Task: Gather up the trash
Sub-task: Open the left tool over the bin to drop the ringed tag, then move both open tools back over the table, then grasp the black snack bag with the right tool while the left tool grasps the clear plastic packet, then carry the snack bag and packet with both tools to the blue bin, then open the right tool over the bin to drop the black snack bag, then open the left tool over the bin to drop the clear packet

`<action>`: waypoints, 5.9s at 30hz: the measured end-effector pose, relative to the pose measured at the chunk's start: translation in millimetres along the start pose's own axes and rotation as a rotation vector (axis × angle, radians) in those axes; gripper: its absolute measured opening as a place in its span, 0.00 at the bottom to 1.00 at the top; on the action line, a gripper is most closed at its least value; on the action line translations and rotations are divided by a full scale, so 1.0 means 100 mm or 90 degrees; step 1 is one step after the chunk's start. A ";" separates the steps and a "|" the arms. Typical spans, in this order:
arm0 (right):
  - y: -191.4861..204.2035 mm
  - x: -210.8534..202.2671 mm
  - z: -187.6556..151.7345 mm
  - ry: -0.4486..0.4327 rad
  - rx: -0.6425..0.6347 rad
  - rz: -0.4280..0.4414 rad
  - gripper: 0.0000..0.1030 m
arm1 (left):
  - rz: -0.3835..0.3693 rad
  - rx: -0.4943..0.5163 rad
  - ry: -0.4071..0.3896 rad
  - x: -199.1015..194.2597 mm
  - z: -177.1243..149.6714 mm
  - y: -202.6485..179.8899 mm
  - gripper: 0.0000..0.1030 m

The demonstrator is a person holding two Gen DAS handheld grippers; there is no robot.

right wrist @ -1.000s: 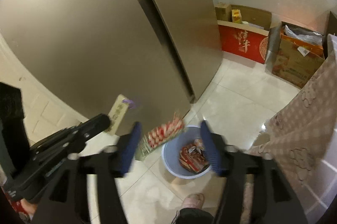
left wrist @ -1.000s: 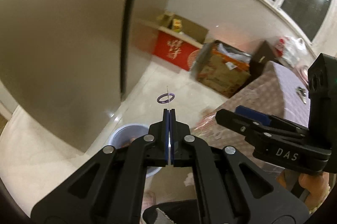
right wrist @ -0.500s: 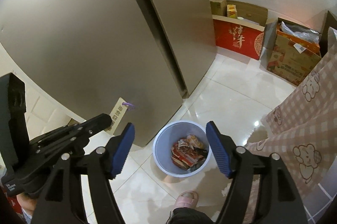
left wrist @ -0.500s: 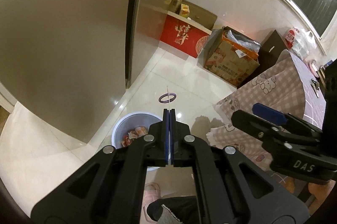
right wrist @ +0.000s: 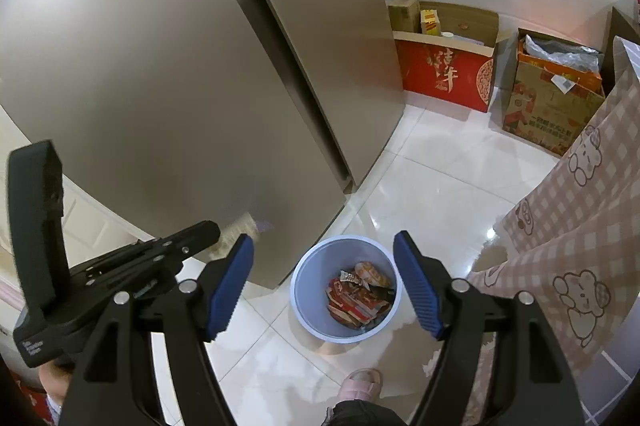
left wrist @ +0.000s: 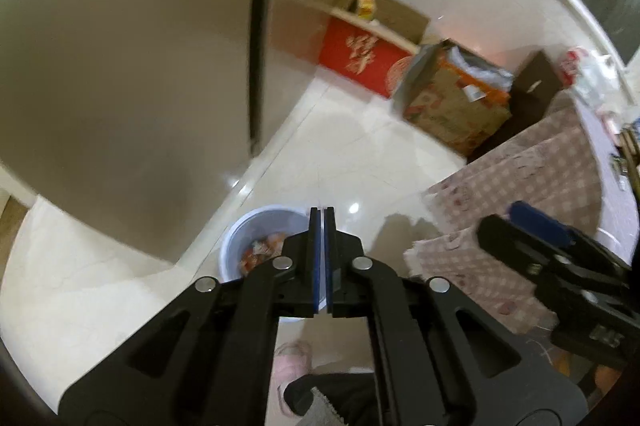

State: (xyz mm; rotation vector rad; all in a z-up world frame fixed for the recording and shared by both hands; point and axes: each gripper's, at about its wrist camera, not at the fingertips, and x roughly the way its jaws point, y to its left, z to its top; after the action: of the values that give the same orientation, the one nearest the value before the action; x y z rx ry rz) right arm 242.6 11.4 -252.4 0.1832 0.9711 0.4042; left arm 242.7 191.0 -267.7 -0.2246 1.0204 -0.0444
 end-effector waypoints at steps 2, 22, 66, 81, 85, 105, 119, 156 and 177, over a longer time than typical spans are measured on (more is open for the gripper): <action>-0.02 -0.01 0.00 -0.001 0.003 -0.001 0.69 | -0.005 -0.025 0.026 0.06 -0.01 0.06 0.04; -0.10 -0.51 -0.02 -0.035 0.009 0.001 0.69 | -0.001 0.005 -0.047 -0.51 -0.07 -0.32 0.68; -3.65 -1.86 0.58 -0.130 0.270 -0.195 0.54 | -0.118 0.161 -0.033 0.21 0.56 -3.96 0.76; -3.90 -2.45 0.24 -0.166 0.221 -0.208 0.10 | -0.160 0.184 0.034 0.34 0.23 -4.73 0.76; -3.97 -2.53 0.12 -0.164 0.220 -0.217 0.10 | -0.122 0.194 0.033 0.46 0.17 -4.85 0.76; -3.99 -2.47 0.03 -0.157 0.217 -0.203 0.54 | -0.085 0.306 -0.051 0.46 0.00 -5.13 0.29; -3.60 -2.18 0.12 -0.091 0.085 -0.297 0.31 | -0.202 0.284 -0.042 0.22 -0.03 -4.75 0.16; 0.04 -0.55 0.19 -0.021 -0.041 0.052 0.25 | -0.030 -0.011 -0.102 -0.66 0.01 -0.35 0.16; 0.08 0.09 -0.13 0.005 -0.021 -0.024 0.74 | 0.005 -0.022 -0.025 -0.11 -0.12 0.07 0.16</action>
State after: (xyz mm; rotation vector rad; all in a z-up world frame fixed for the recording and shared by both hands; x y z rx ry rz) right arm 234.3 21.9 -264.2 0.1329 0.9743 0.3868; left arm 226.6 197.1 -266.3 -0.2526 0.9829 -0.0149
